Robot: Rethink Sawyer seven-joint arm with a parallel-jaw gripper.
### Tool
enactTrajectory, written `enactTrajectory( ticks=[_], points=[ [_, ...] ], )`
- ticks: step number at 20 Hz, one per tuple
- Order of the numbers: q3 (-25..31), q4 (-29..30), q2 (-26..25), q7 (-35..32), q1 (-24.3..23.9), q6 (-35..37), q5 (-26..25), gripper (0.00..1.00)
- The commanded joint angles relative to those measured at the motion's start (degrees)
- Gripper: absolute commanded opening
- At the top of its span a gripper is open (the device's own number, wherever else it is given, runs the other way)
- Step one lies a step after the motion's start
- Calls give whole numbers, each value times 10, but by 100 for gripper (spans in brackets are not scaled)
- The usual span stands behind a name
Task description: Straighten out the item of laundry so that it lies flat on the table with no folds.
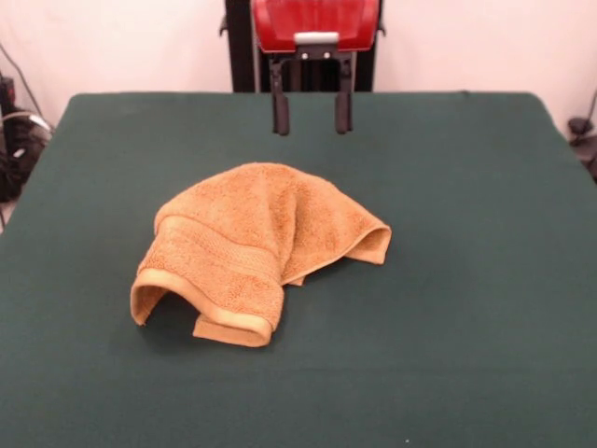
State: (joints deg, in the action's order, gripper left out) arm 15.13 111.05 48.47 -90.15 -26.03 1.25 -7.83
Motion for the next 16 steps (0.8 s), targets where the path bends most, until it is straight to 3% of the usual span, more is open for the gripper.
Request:
enactTrajectory(
  ticks=[1,16],
  points=[
    [71,22,-32,-119,29,-55,-2,100],
    [21,-37,-93,-106,87,-52,27,100]
  ],
)
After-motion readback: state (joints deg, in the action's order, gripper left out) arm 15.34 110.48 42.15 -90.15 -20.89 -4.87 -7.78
